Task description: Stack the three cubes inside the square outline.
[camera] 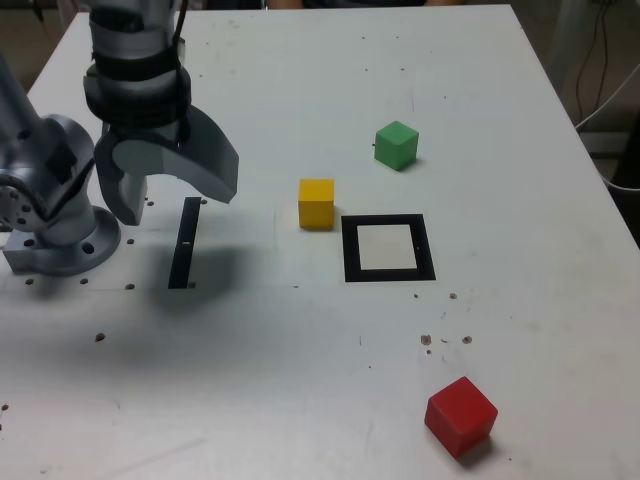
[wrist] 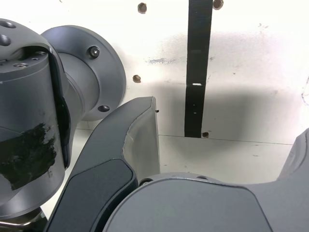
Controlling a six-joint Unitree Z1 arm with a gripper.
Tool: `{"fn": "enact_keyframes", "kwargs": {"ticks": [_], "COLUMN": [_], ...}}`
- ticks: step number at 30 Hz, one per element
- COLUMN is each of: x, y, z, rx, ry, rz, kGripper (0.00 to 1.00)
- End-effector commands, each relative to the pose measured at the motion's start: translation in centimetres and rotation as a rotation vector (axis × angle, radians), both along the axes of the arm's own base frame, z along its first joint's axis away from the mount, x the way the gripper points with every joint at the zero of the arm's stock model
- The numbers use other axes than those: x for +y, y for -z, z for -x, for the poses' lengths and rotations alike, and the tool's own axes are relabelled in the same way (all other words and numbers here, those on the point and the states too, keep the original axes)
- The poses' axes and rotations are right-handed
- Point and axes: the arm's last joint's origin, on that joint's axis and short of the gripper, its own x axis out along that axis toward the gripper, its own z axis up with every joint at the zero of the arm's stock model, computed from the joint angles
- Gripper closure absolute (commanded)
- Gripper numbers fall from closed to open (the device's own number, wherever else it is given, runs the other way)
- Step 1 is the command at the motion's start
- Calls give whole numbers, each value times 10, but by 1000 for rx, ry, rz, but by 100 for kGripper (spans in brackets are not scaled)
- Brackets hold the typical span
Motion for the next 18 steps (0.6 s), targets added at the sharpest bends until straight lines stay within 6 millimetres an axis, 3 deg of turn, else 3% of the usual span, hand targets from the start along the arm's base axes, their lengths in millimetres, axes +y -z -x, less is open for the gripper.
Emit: {"fn": "enact_keyframes", "kwargs": {"ticks": [1, 11, 18], "x": [0, -1, -28], "y": [0, -7, -31], "z": [2, 0, -28], "rx": [-3, 5, -17], "ry": [-2, 1, 79], "rz": [-2, -7, -18], "kGripper": [0, 0, 0]}}
